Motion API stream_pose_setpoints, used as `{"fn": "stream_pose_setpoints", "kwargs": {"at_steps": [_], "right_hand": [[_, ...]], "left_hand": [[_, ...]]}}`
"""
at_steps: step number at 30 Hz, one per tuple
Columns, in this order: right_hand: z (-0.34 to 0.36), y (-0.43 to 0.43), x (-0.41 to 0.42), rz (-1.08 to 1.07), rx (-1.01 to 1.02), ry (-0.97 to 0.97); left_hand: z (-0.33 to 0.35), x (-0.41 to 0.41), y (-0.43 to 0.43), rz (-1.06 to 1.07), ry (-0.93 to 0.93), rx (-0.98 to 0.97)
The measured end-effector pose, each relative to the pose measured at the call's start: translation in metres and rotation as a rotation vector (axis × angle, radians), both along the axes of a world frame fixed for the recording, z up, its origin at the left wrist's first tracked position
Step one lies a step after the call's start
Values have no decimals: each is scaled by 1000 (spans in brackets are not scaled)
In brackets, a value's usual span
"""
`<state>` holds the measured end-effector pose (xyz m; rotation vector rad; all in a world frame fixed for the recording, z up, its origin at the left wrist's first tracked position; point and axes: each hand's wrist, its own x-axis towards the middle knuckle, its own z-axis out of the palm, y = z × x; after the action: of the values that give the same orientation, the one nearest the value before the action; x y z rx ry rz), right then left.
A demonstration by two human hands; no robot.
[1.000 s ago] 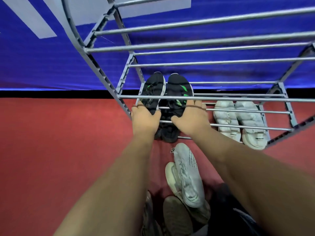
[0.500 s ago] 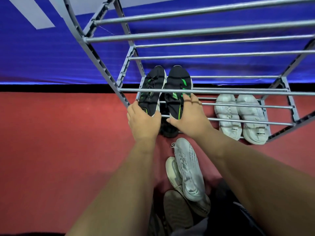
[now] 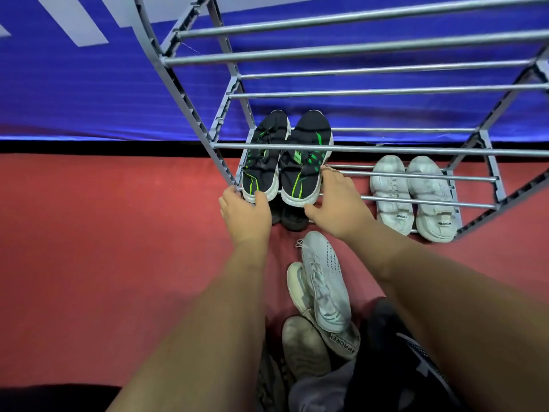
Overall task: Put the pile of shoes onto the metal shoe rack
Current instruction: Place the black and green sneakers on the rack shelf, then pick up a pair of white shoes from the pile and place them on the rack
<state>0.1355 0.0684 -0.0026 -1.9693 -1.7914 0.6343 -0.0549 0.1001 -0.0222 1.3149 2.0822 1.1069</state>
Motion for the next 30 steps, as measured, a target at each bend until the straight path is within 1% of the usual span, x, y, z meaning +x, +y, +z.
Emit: {"fn": "stream_pose_setpoints", "kwargs": {"at_steps": [2, 4, 5, 7, 8, 10, 12, 14, 16, 18, 20, 21, 23, 24, 25, 27, 28, 29, 30], "right_hand": [[-1, -13, 4, -42, 97, -19], [-6, -30, 9, -83, 199, -80], [-11, -39, 13, -86, 247, -96], [-23, -58, 21, -55, 274, -63], [-29, -68, 24, -37, 221, -35], [-38, -89, 32, -20, 21, -12], [-48, -108, 39, 10, -190, -28], [-61, -123, 41, 56, -336, -48], [-70, -134, 36, 110, -441, -55], [-74, -144, 28, 188, -590, 18], [-78, -151, 21, 233, -695, 69], [-81, -153, 18, 210, -714, 44], [-89, -156, 15, 121, -711, -41], [-93, -155, 14, 84, -701, -69], [-93, -155, 14, 59, -681, -85], [-90, -152, 14, 30, -656, -85], [-88, -151, 14, 25, -649, -84], [-87, -150, 15, 24, -641, -84], [-86, -150, 15, 22, -638, -90]], "left_hand": [[-6, -2, -13, 58, 15, -106], [-16, 0, -26, 81, 37, -314], [-25, 0, -32, 49, 63, -439], [-34, 3, -47, -122, 108, -679], [-35, 6, -55, -227, 107, -760], [-32, 14, -73, -437, 104, -841], [-32, 24, -91, -570, 86, -923], [-37, 31, -109, -610, -12, -997], [-48, 32, -124, -620, -117, -997], [-55, 29, -134, -618, -214, -994], [-57, 21, -141, -627, -342, -1061], [-58, 16, -142, -642, -404, -1102], [-59, 8, -144, -655, -450, -1157], [-59, 4, -144, -674, -382, -1168], [-60, 2, -146, -714, -275, -1162], [-64, -2, -152, -790, 26, -1175], [-67, -5, -158, -828, 106, -1214], [-70, -6, -165, -855, 86, -1306], [-71, -6, -173, -875, 13, -1443]]}}
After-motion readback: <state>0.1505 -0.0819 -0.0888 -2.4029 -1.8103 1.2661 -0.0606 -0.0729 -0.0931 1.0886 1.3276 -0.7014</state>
